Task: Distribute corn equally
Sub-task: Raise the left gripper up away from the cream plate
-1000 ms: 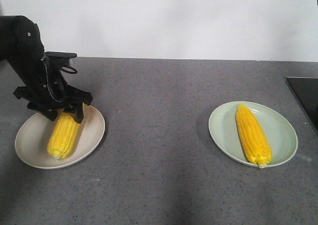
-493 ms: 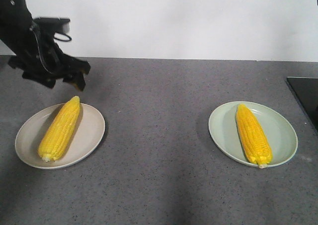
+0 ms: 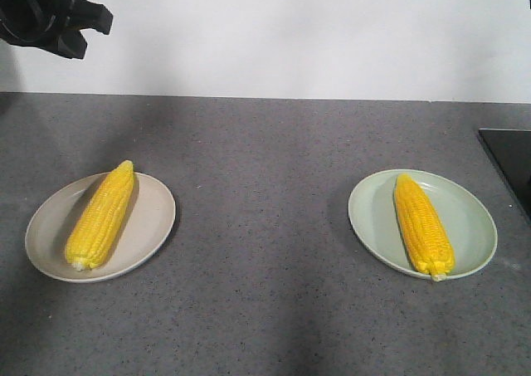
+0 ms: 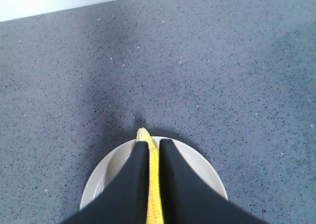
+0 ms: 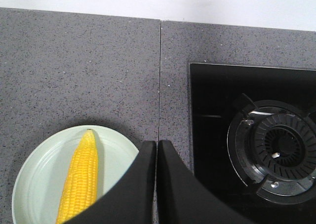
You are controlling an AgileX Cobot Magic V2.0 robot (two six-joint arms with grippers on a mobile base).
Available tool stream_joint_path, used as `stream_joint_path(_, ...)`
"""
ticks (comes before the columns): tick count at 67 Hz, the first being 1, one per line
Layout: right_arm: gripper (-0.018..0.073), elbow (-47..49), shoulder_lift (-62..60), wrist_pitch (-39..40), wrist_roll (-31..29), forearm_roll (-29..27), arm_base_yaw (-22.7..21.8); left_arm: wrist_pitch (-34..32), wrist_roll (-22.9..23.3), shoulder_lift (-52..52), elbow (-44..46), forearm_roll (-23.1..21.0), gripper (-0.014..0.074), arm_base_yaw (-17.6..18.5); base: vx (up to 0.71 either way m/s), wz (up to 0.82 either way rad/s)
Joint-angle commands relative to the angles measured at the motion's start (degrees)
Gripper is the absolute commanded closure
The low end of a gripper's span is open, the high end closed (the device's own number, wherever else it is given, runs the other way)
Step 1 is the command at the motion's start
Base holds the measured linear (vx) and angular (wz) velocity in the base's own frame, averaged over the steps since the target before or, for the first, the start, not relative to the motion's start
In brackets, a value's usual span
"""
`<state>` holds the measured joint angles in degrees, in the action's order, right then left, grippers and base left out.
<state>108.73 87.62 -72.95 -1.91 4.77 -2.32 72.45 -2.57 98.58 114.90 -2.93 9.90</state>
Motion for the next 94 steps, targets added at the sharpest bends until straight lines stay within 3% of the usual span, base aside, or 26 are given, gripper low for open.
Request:
stream_joint_path(1,0.0568,1.3,-1.9,-0.4,-0.3,0.3,-0.3,-1.2,0.0,-2.5,1.5,-0.1,0.0603,-0.1,0.00,0.00)
stream_joint_path(66,0.0568,1.3,-1.9,-0.4,-0.3,0.3,-0.3,-2.6,1.0,-5.0,-0.2,0.3,0.0603,-0.1,0.00,0.00)
stream_joint_path(74,0.0568,1.3,-1.9,-0.4,-0.3,0.3,-0.3,-11.4,0.2,-14.1,-10.8,0.4,0.0603,-0.4,0.00,0.01)
stream_joint_path(86,0.0568,1.3,-1.9,-0.4,-0.3,0.2,-0.3,-37.8,0.4,-34.1,-39.8,0.3,0.0603,-2.0,0.00,0.00)
stream_joint_path(94,0.0568,1.3,-1.9,-0.4,-0.3,0.3,-0.3,-48.9,0.7,-46.8,-57.2,0.4,0.0603,-2.5,0.00,0.00)
